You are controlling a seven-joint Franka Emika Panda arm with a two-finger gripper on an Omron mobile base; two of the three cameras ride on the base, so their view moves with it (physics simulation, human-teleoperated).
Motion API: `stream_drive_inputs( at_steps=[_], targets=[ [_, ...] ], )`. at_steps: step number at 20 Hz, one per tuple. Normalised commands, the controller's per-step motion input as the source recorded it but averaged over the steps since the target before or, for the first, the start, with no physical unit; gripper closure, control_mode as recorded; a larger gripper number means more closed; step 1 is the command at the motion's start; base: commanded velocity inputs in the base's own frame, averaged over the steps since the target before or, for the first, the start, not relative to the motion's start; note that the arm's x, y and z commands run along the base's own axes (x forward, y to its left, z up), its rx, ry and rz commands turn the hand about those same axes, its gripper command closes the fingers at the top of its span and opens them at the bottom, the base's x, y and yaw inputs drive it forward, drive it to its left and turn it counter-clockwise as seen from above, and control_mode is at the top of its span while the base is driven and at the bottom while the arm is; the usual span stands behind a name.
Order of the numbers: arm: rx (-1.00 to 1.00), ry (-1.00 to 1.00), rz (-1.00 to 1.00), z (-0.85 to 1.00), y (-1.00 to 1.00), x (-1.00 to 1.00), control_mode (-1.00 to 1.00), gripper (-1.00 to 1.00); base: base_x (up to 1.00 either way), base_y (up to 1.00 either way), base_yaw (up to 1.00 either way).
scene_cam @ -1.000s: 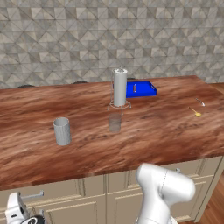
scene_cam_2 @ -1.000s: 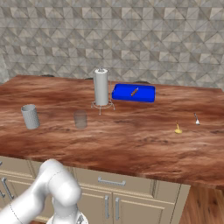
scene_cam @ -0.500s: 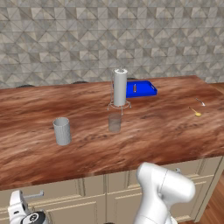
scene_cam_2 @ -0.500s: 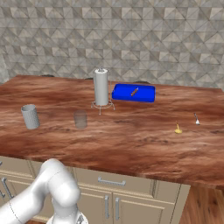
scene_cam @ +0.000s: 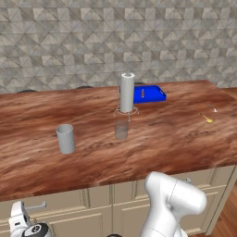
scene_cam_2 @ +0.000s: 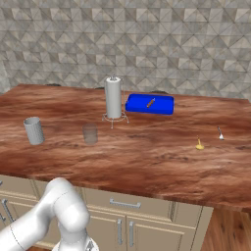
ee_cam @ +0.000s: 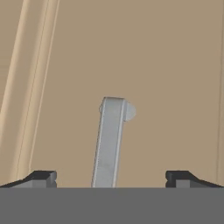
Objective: Take the tongs from the drawer on the left and place them on the dining counter next to the tray containing the kebab skewer.
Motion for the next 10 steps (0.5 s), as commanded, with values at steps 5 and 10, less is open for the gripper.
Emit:
stream_drive_inputs(
  at_steps=[5, 10],
  targets=[
    [0.0, 0.0, 0.0, -0.23, 0.0, 0.0, -1.0, -1.0, 0.0, 0.0, 0.0],
    [0.0, -0.01, 0.0, -0.17, 0.03, 0.0, -1.0, -1.0, 0.0, 0.0, 0.0]
  ],
)
